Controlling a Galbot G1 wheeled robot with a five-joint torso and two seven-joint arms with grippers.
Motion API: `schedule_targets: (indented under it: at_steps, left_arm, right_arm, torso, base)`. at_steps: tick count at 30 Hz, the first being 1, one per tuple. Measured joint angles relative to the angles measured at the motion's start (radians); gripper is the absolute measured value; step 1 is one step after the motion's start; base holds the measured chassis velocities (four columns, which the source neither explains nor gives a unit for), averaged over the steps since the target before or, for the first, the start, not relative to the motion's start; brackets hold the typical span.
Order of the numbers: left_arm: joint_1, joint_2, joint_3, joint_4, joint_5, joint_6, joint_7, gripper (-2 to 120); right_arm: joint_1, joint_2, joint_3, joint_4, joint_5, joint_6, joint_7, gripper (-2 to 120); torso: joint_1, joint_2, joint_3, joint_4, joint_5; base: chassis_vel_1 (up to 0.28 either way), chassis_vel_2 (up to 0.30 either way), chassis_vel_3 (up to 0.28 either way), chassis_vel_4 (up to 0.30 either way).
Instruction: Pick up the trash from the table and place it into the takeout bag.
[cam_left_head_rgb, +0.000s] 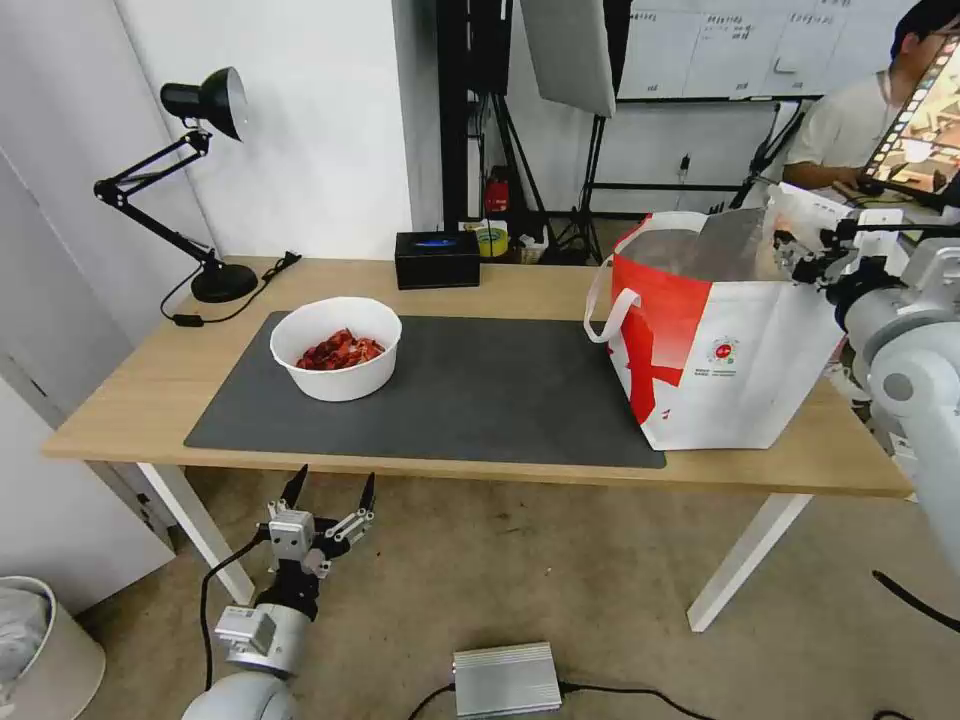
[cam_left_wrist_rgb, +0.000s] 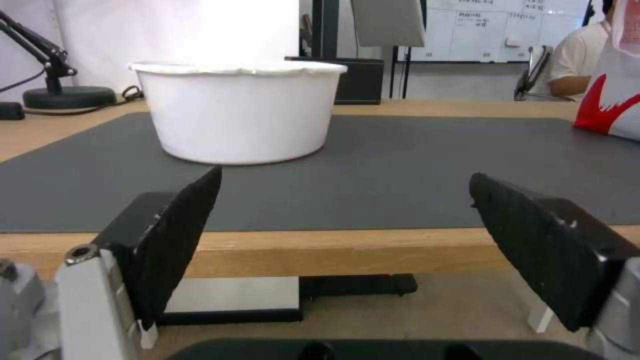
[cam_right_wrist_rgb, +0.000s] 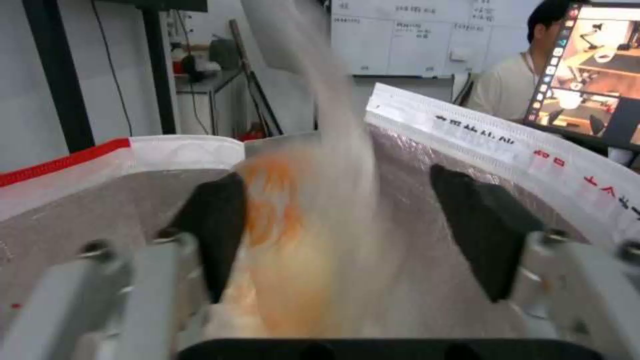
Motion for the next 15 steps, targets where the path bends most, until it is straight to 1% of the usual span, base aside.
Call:
schedule_targets:
  at_steps: [1,2,3,4,12,15]
  left_arm:
    - [0.0,0.001,0.0,0.0,0.0,0.0,0.0,100]
    - [0.0,0.001,0.0,0.0,0.0,0.0,0.0,100]
    - [0.0,0.001,0.0,0.0,0.0,0.0,0.0,100]
    - [0.0,0.002,0.0,0.0,0.0,0.0,0.0,100]
    - [0.002,0.002,0.001,-0.001,0.0,0.0,0.0,100]
    - [0.002,0.002,0.003,-0.001,0.001,0.0,0.0,100]
  right_arm:
    - [0.0,0.001,0.0,0.0,0.002,0.0,0.002,78]
    - [0.0,0.001,0.0,0.0,0.002,0.0,0.002,78]
    - [-0.001,0.001,0.0,0.0,0.002,0.0,0.003,82]
    - [-0.003,0.002,0.0,0.0,0.003,0.001,0.004,87]
    - [-0.008,0.004,0.0,0.002,0.014,0.004,0.02,89]
    - [-0.005,0.005,-0.001,0.003,0.058,0.004,0.048,91]
  torso:
    - [0.0,0.0,0.0,0.0,0.0]
    - [0.0,0.0,0.0,0.0,0.0]
    - [0.0,0.0,0.0,0.0,0.0]
    - [0.0,0.0,0.0,0.0,0.0]
    - [0.0,0.0,0.0,0.0,0.0]
    - [0.0,0.0,0.0,0.0,0.0]
  base:
    - [0.0,0.0,0.0,0.0]
    - [0.0,0.0,0.0,0.0]
    - [0.0,0.0,0.0,0.0]
    - [0.0,0.0,0.0,0.0]
    - [0.0,0.0,0.0,0.0]
    - [0.0,0.0,0.0,0.0]
